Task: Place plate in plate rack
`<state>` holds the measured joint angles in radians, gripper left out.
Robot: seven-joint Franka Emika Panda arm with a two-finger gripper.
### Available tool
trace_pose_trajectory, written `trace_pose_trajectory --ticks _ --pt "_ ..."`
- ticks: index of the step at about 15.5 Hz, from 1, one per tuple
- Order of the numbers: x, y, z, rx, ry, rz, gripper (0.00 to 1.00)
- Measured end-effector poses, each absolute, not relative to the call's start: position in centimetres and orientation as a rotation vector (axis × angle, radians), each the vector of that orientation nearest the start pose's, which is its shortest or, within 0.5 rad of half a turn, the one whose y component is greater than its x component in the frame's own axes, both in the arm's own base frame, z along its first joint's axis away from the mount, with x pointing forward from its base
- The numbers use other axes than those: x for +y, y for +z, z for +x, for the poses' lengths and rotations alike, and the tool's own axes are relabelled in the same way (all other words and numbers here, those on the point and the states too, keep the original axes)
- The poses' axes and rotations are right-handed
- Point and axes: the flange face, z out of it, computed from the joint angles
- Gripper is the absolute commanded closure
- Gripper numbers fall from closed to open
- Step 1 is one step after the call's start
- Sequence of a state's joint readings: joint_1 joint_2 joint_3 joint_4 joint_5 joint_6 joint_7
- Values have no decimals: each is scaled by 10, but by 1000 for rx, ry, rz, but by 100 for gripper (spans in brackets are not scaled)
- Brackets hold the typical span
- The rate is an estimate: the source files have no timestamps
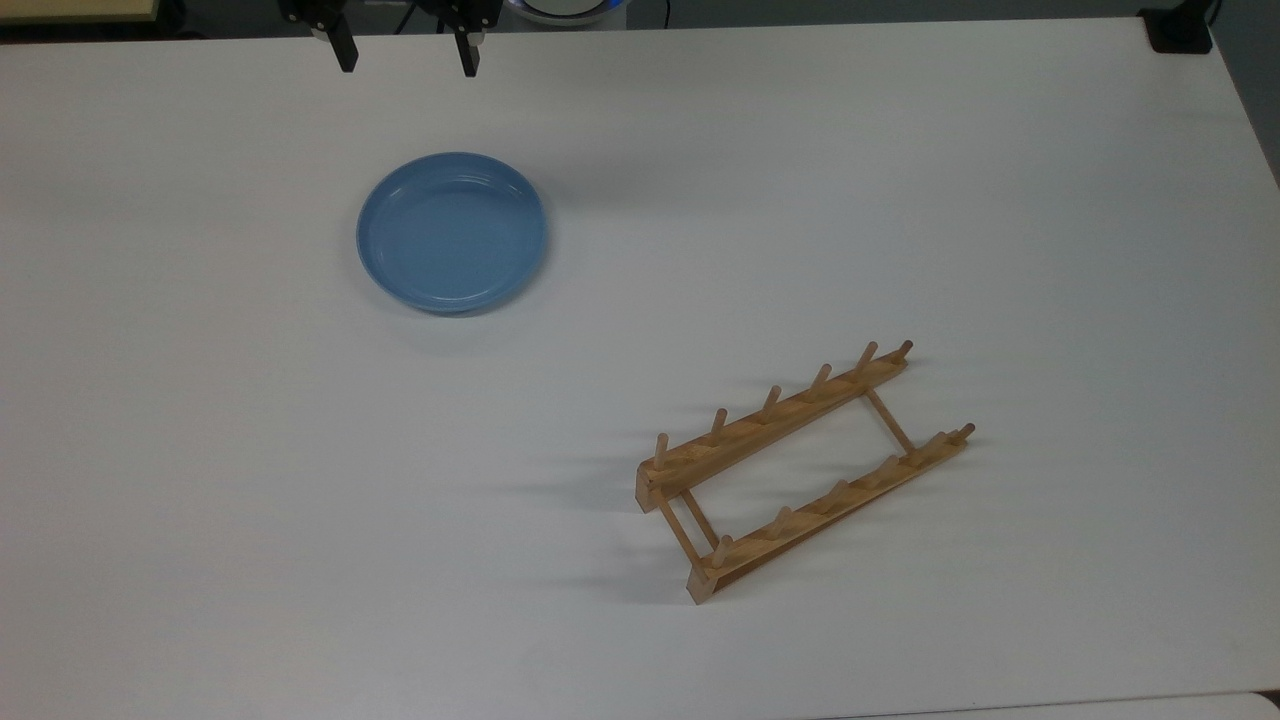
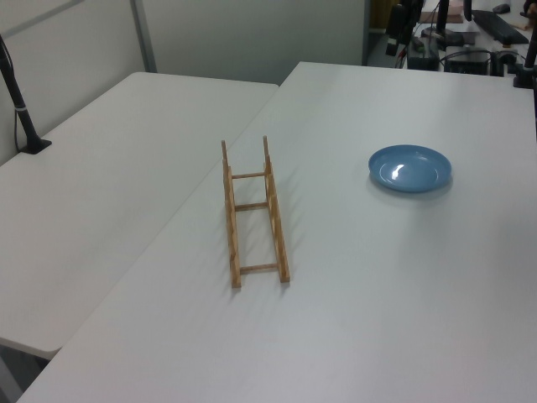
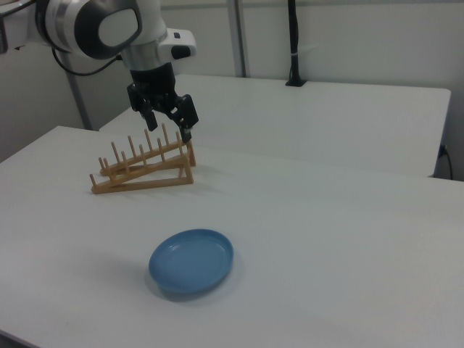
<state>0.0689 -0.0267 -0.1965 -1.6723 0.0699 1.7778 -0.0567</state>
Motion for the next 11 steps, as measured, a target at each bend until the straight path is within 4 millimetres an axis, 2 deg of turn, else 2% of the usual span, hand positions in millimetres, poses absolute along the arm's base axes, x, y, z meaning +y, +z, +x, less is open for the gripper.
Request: trace_pose_trajectory --ticks 11 --pt "-67 610 560 105 -208 -3073 0"
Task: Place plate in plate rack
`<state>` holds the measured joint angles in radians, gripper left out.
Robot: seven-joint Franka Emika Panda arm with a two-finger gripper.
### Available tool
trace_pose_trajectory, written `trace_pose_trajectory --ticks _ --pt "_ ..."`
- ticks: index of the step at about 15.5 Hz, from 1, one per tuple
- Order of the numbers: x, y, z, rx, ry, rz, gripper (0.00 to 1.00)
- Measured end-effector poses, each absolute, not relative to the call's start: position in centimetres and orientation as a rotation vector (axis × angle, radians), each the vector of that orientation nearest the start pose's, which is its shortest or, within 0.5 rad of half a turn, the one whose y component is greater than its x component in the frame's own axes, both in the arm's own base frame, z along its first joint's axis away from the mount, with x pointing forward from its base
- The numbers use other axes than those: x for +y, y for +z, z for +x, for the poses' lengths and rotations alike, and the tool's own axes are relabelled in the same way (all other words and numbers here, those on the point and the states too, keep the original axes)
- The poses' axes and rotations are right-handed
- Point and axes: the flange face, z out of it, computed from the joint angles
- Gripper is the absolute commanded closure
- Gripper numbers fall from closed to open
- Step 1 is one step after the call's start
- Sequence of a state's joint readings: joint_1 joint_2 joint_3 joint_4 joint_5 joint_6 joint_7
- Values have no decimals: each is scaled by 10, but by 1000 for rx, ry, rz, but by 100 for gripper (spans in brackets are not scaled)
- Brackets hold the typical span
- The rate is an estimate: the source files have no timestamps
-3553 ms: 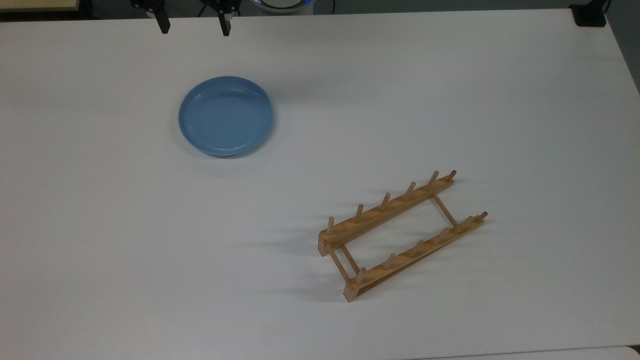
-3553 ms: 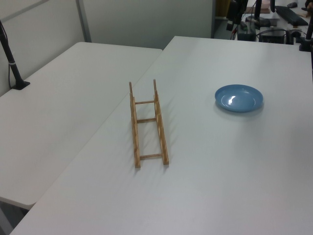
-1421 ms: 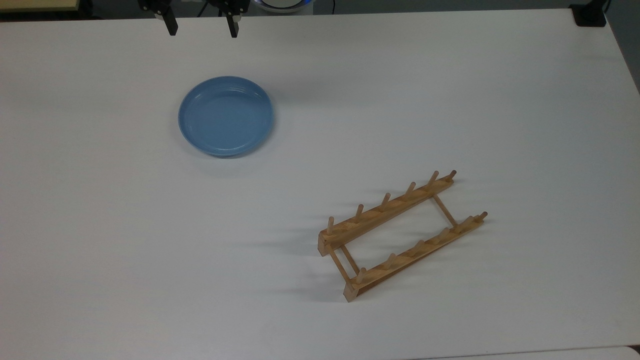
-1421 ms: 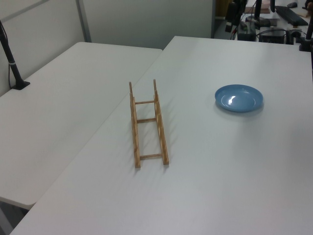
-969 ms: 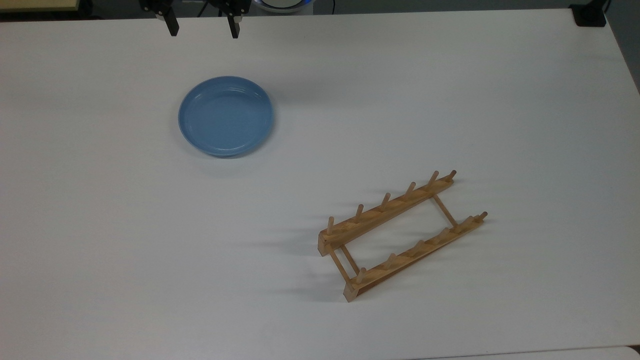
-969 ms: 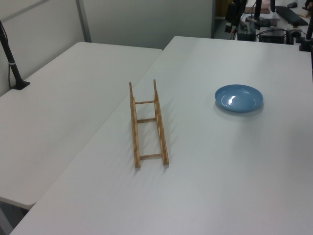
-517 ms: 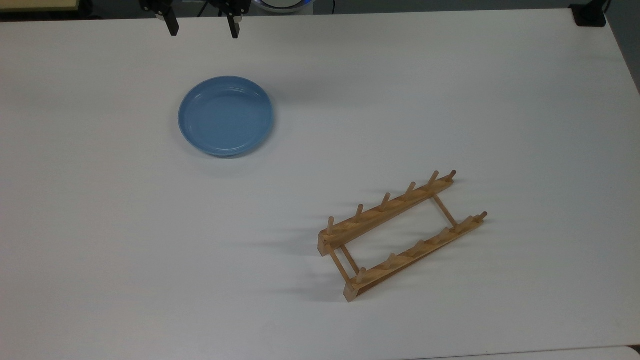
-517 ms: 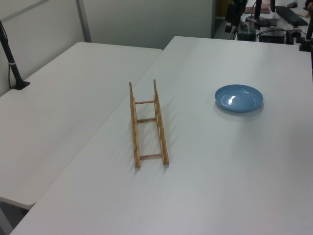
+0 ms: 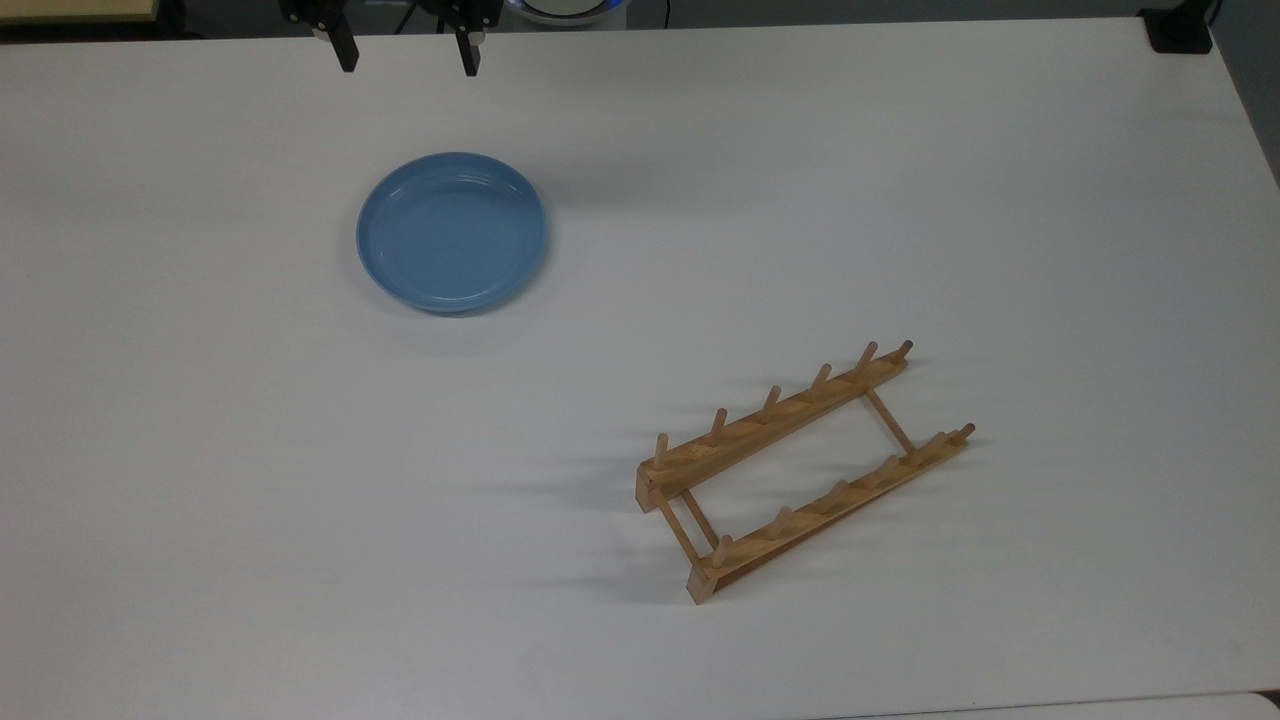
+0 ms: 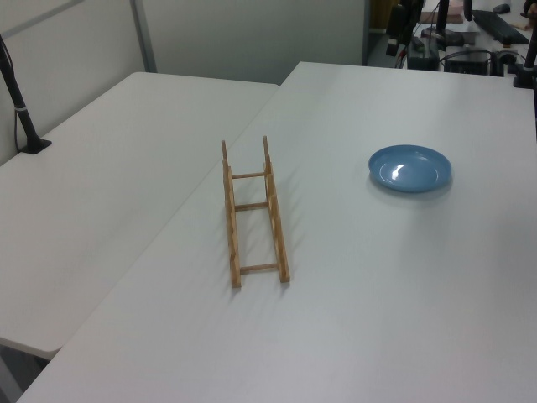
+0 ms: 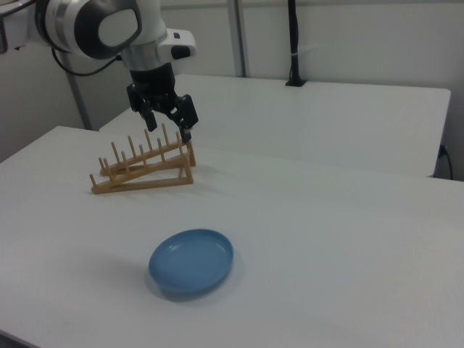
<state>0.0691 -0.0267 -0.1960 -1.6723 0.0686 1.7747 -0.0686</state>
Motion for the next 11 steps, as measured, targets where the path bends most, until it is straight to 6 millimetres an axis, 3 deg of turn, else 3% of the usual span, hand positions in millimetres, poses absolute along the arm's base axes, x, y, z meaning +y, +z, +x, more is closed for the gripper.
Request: trace_pose_trajectory --ticks 4,8,11 --pt "-75 609 558 -117 -196 -3123 0" --pt "-97 606 552 -318 -123 -3171 0" --pt "-115 588 552 -381 -68 -3182 0"
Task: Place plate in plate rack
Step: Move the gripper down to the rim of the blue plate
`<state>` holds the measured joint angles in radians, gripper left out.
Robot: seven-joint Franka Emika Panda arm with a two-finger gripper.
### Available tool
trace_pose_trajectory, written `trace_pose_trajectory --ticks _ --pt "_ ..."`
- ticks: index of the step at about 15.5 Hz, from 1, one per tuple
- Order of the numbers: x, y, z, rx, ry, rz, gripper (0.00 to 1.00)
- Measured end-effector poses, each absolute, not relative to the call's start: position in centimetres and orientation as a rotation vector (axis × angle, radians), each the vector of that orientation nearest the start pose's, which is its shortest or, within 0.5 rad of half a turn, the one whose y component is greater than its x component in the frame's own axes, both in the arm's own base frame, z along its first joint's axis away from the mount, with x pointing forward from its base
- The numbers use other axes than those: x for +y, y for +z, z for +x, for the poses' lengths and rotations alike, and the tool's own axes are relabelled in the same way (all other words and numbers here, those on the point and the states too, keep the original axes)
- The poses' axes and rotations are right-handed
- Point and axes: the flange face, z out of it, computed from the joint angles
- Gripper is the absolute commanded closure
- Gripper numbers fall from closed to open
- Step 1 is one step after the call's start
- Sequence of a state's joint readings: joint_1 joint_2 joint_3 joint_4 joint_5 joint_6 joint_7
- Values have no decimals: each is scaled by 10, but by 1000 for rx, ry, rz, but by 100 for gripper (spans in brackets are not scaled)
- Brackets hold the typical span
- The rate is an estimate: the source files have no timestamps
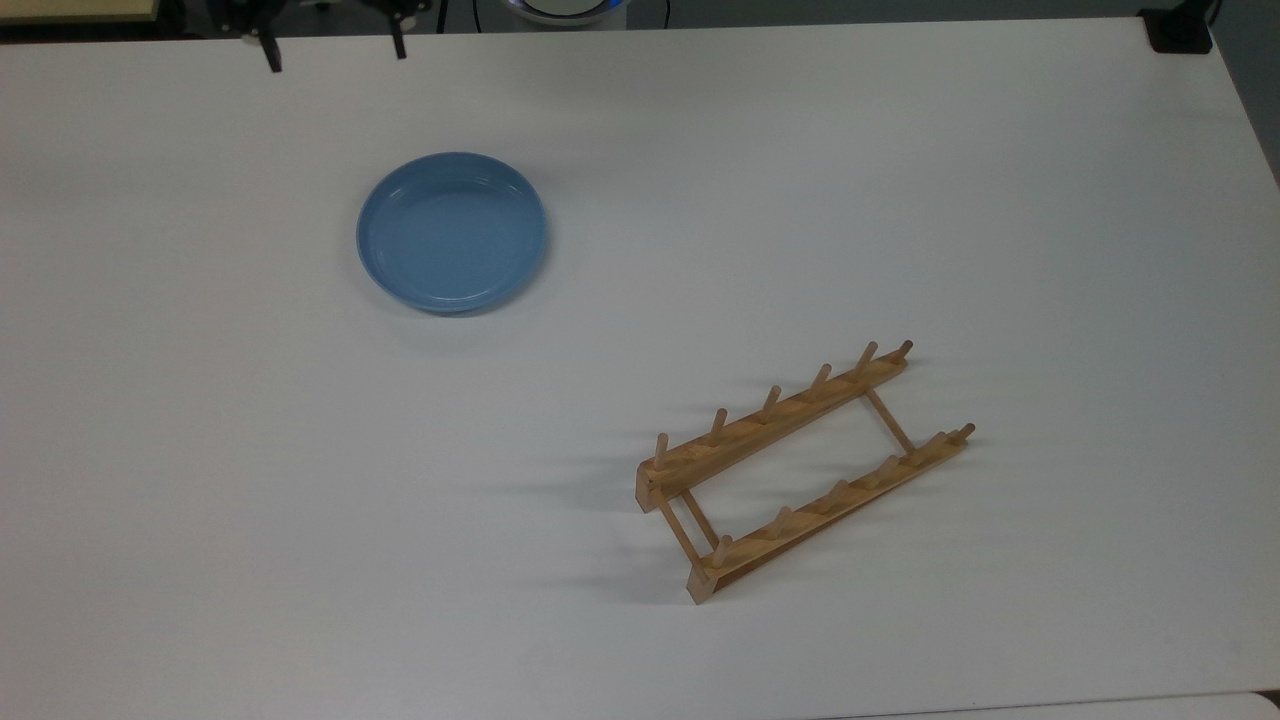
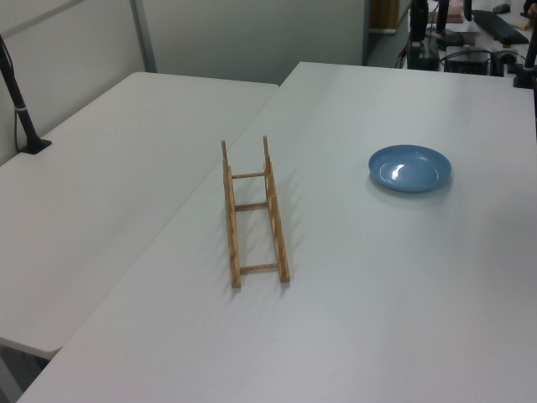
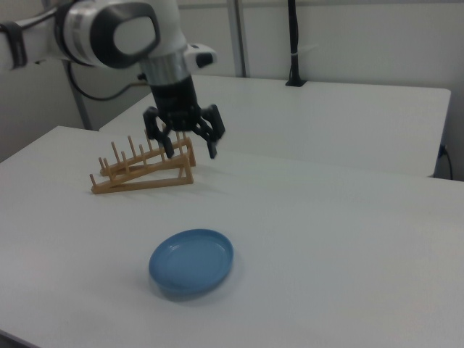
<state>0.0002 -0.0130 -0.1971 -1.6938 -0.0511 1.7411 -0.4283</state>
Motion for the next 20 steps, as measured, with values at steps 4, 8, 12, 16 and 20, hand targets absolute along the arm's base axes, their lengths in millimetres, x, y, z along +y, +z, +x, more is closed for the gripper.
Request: trace_pose_trajectory --ticks 4,8,12,16,20 --pt "-153 534 558 -413 -95 -3195 0" --pt "-160 467 561 -405 -84 -3200 0" --pt "-160 410 565 -395 -86 -3209 0" --pt "-159 356 567 -353 -58 -3219 1" --pt "-159 333 571 -278 -37 -3228 13"
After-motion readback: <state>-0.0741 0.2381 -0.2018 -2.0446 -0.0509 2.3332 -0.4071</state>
